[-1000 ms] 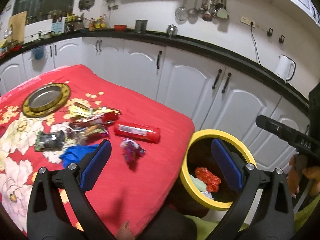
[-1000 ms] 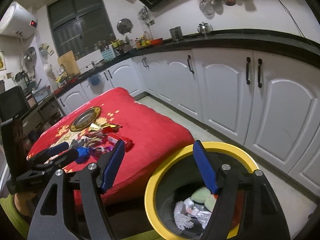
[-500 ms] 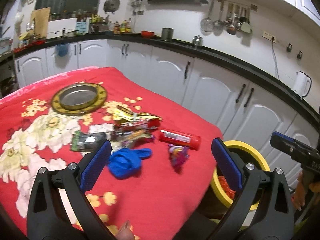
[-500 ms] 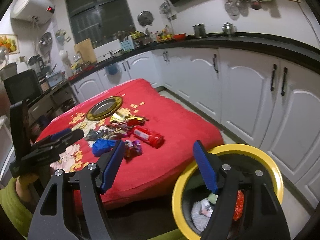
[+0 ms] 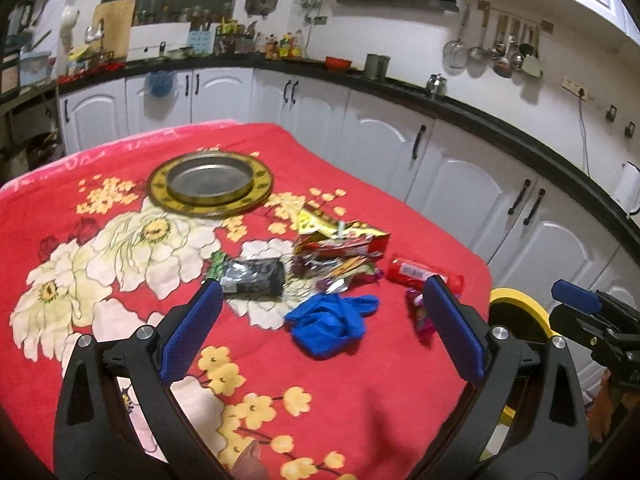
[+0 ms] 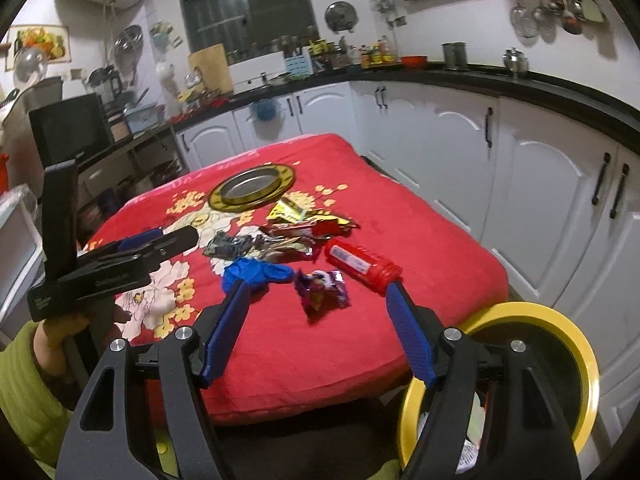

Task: Collect trash
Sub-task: 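Grasp the blue glove with the left tool while the right tool grasps a purple candy wrapper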

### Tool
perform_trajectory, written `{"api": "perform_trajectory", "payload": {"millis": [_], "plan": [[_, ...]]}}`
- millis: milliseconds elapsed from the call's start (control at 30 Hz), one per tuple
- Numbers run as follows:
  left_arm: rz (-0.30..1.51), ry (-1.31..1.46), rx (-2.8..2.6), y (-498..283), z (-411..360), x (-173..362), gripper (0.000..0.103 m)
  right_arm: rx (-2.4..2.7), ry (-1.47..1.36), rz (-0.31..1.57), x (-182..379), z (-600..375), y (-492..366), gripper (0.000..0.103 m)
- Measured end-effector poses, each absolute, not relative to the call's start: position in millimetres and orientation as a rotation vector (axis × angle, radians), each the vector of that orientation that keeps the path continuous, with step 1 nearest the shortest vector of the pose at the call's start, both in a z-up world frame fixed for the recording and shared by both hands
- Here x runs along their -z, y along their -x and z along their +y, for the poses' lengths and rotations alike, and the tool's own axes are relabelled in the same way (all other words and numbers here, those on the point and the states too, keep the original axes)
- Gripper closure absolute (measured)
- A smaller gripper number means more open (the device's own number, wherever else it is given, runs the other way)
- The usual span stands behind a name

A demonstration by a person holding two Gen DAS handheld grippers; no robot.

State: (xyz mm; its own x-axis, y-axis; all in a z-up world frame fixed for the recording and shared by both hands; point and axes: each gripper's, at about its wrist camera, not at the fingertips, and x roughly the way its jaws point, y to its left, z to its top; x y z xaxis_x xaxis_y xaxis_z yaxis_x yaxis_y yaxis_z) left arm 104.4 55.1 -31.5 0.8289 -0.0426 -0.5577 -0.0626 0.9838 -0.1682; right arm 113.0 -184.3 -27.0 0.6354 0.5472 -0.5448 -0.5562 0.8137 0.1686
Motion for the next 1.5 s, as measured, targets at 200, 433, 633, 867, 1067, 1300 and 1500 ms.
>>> {"api": "perform_trajectory", "payload": {"millis": [200,433,633,867,1067,1300,1500], "plan": [[0.647,0.226,-0.026,-112.1,75.2,48.3,0.011,-0.648,0.068,0.64,38.4,-162.0,-126.9,0.035],[0.71,0.295,0.028,-123.3,85.4,67.0,0.026,-0.645,0.119,0.684,61.2,-142.4,-153.7,0.035],[0.769,0.347,0.103,-137.5,81.8,82.5,0.032,-0.654,0.152,0.722,80.6,-129.5,-174.8,0.035],[0.815,0.392,0.153,-152.4,80.8,95.8,0.041,-0.669,0.159,0.776,96.3,-121.3,-193.8,0.049],[0.844,0.395,0.172,-155.6,76.8,104.2,0.049,-0.691,0.152,0.81,104.0,-116.1,-198.8,0.07],[0.867,0.351,0.182,-156.2,67.3,108.4,0.078,-0.704,0.131,0.809,104.5,-117.3,-191.4,0.077],[0.871,0.342,0.184,-152.0,64.3,110.0,0.091,-0.71,0.109,0.811,104.0,-119.8,-183.9,0.079]]}}
